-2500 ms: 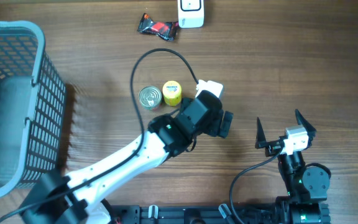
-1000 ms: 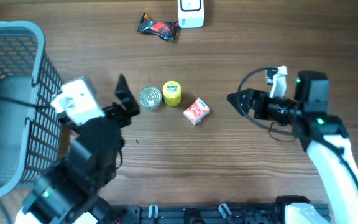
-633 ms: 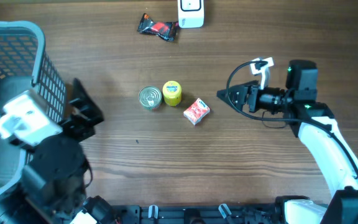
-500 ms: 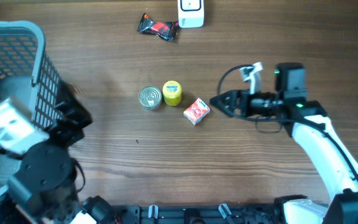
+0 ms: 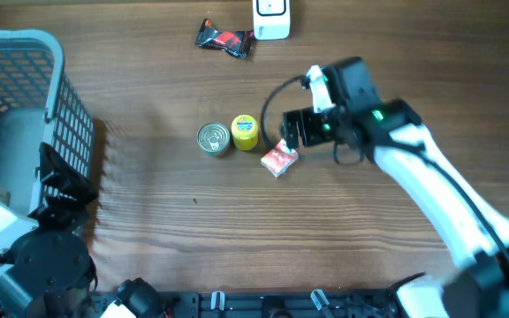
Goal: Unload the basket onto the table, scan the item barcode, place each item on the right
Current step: 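Move the right gripper over the yellow Mentos container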
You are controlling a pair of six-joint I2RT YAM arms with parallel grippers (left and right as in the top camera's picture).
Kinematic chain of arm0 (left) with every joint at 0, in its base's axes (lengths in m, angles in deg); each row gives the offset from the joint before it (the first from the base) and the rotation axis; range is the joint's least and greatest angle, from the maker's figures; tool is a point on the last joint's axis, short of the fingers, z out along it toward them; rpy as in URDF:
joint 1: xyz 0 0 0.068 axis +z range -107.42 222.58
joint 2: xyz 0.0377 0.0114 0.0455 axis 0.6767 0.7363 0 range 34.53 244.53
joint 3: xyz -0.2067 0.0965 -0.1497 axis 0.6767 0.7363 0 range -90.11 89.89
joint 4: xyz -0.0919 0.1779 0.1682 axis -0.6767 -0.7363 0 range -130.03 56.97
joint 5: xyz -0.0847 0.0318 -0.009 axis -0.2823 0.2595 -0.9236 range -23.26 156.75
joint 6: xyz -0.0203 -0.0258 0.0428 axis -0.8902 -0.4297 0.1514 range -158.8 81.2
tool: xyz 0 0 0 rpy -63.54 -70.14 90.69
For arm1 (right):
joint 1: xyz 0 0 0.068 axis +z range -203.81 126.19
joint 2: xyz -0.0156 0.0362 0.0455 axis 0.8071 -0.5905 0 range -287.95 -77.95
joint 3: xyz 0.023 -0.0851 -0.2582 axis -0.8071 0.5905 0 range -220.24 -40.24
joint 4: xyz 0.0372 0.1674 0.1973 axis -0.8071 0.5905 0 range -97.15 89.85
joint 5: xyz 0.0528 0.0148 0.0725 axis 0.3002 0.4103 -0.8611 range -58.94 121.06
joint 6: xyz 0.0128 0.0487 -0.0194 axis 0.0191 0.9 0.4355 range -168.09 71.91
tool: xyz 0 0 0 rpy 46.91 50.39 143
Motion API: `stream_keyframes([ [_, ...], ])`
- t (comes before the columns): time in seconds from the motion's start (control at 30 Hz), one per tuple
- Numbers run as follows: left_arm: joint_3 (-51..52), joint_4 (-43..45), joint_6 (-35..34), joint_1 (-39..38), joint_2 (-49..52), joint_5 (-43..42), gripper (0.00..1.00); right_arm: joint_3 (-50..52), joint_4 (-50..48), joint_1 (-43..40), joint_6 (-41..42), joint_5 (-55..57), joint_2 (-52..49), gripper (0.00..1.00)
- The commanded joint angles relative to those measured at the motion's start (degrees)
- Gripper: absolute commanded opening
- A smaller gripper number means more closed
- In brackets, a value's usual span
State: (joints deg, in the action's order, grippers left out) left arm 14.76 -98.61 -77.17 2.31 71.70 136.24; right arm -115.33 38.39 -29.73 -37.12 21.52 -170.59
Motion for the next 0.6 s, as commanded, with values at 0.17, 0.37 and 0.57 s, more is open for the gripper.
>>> stream_keyframes([
  [0.17,-0.9,-3.39,-3.69,0.33,-0.07,1.95,1.0,-22.8,9.53,1.2,1.11,0.59,-18.86,1.0],
  [0.37,-3.28,-5.44,-7.08,1.7,-0.07,1.27,1.0,-26.29,12.37,3.23,-0.57,-7.19,-22.25,1.0],
  [0.57,-3.28,-8.07,-7.1,1.95,-0.04,-1.53,1.0,-26.29,12.59,7.3,-4.98,-8.09,-22.27,1.0],
])
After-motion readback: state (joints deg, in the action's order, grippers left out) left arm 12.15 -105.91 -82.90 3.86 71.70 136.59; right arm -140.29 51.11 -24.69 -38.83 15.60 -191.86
